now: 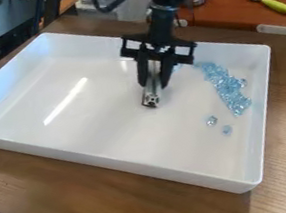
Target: Sweep into pile
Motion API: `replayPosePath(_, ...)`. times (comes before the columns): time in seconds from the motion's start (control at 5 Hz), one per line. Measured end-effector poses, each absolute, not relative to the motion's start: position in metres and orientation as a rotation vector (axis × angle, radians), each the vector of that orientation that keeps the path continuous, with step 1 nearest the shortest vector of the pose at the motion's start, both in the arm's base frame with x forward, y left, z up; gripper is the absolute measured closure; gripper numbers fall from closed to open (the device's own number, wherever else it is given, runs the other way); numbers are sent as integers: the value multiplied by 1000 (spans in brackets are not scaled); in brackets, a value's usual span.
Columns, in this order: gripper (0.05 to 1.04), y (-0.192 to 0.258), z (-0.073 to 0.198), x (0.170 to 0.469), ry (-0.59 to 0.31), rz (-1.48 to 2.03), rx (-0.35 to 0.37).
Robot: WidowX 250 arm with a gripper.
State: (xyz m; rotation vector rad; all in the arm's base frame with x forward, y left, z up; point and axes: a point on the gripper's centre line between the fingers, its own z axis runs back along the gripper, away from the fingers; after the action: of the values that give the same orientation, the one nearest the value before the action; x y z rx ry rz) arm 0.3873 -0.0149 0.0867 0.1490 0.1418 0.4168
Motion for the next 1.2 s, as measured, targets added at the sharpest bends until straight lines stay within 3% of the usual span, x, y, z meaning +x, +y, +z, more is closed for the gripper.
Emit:
replayPosePath(1.0, 708, -98, 86, 387, 114, 307, 121)
replayPosePath(1.2, 708, -97, 87, 382, 27, 341, 89)
